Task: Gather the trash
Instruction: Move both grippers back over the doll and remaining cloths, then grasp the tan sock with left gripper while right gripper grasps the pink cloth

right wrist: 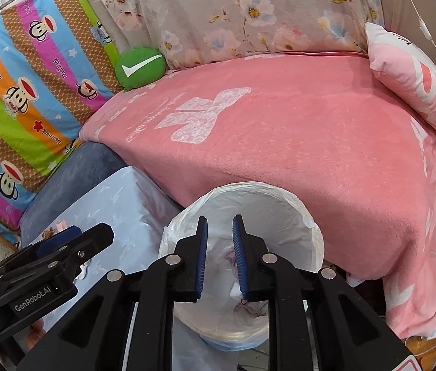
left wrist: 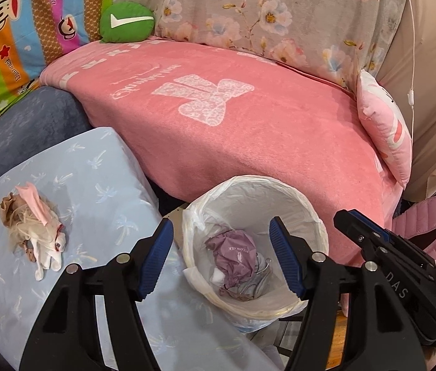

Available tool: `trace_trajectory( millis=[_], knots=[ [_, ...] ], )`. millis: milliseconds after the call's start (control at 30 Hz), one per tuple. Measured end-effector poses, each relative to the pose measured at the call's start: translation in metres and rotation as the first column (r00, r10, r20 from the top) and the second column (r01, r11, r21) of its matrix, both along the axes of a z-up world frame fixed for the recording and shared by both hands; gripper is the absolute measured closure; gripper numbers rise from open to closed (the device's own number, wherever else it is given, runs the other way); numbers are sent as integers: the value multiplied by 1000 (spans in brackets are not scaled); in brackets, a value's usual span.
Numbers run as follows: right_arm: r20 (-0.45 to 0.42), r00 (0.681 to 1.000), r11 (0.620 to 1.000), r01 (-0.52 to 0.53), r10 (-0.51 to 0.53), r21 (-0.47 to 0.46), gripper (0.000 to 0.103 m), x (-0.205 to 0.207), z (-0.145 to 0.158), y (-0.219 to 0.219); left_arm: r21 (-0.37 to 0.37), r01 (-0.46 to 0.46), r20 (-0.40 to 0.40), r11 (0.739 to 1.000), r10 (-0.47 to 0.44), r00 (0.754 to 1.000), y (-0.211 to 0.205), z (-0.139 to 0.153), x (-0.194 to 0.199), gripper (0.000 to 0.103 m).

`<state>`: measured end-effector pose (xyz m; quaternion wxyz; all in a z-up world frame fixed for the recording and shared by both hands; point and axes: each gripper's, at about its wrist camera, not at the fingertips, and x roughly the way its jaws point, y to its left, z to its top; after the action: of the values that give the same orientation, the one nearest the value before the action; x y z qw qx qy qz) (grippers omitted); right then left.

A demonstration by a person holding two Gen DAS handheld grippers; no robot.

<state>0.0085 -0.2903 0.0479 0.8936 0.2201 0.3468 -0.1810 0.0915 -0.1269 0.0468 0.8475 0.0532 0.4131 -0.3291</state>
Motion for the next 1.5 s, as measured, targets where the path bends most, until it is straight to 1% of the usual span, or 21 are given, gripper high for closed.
trace_trajectory(
  millis=[133,667,800,833,900,967,1067,1333,1400,1500],
  knots=[
    [-11,1000,1000,-27,27,0,80,8,-3,12,6,-19,-6,1000,19,1000,12,-3,6,41],
    [-56,988,989,-145,144,-4,79,43,-15,67,12,-140,-39,990,141,989,71,-15,36,41],
    [-73,983,985,-172,171,-10,74,52,-18,84,15,-165,-46,986,165,985,86,-18,42,41],
    [-77,981,984,-180,179,-9,74,54,-18,88,18,-171,-46,985,171,984,90,-19,44,41],
    [-83,976,980,-201,200,-6,73,61,-19,98,23,-188,-45,982,189,981,99,-20,47,36],
    [-88,972,976,-220,218,-7,72,66,-20,108,26,-215,-42,976,216,975,109,-21,50,28],
    [-95,963,967,-254,252,-6,69,78,-23,126,29,-257,-40,966,258,965,128,-24,58,25],
    [-98,933,938,-347,347,19,69,119,-31,176,49,-381,-54,923,383,922,185,-37,92,23],
    [-96,925,930,-367,368,29,69,131,-33,188,52,-406,-56,912,409,911,196,-40,102,23],
    [-95,914,919,-393,395,42,69,149,-38,205,46,-428,-61,903,430,901,208,-44,118,23]
  ],
)
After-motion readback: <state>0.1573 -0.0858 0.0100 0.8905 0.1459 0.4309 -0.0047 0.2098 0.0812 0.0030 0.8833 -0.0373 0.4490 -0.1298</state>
